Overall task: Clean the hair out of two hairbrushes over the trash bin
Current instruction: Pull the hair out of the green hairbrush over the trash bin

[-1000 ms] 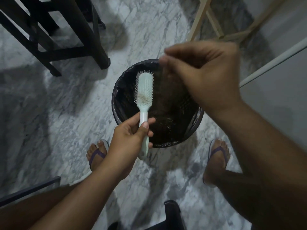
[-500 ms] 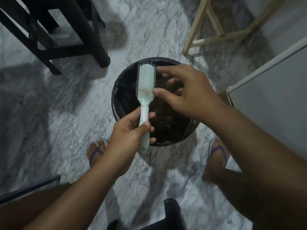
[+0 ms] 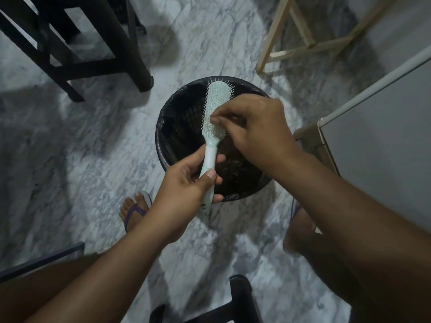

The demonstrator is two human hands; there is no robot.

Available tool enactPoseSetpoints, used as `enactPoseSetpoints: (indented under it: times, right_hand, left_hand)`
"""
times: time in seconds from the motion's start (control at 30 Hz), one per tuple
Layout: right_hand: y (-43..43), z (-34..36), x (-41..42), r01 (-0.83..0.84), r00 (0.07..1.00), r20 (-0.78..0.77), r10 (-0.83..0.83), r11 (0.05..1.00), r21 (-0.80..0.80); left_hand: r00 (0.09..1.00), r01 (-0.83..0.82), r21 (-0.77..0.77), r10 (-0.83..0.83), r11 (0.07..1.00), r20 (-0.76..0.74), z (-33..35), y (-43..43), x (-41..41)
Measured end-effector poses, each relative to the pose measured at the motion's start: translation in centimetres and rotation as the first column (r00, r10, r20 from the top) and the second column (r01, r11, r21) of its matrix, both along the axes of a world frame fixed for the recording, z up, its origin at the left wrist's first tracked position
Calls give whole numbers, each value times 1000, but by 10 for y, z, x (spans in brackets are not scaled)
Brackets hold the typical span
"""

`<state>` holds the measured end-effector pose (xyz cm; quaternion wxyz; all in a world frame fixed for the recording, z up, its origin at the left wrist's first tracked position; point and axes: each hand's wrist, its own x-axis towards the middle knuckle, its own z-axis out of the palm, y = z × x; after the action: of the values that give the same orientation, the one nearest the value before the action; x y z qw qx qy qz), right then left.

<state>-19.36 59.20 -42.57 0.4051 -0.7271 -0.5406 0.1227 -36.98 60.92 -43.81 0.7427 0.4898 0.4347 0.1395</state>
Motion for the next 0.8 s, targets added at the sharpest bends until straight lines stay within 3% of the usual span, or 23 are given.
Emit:
enactPoseSetpoints:
  times: [0.23, 0.3, 0.33, 0.4, 0.47, 0.5, 0.57, 0.67, 0.73, 0.8]
  right_hand:
    - [1, 33, 16, 159, 987, -72, -146, 958, 240]
    - [0, 31, 25, 210, 978, -58, -202, 952, 221]
    - [-2, 25, 30, 212, 977, -43, -208, 969, 127]
    - [-7, 9, 38, 159, 987, 21, -160, 944, -288]
    - [-12, -5, 41, 83, 994, 104, -17, 729, -679]
    - [-13, -9, 42, 69, 992, 124, 39, 649, -757]
    - [-10, -10, 43, 74, 993, 114, 11, 694, -716]
    - [-2, -7, 41, 104, 957, -182, -226, 853, -511]
    - [-1, -1, 30, 36, 778, -545, -313, 888, -459]
    - [-1, 4, 21, -123, 575, -768, -281, 899, -421]
  left_hand:
    - [998, -60, -41, 59, 997, -16, -2, 1, -1]
    - [998, -67, -31, 66, 997, -17, -1, 2, -1]
    - [998, -68, -25, 67, 997, -14, -1, 3, -1]
    - [998, -69, -23, 69, 997, -3, 1, 4, -1]
    - [998, -65, -26, 66, 998, 9, 2, 4, -1]
    - [998, -62, -26, 62, 998, 15, 3, 5, -1]
    - [998, -51, -27, 51, 998, 25, 3, 5, -1]
    - [999, -31, -33, 32, 999, 39, 3, 5, -1]
    - [999, -5, -37, 6, 999, 44, 3, 4, -2]
    - [999, 30, -36, -28, 999, 44, 3, 3, -2]
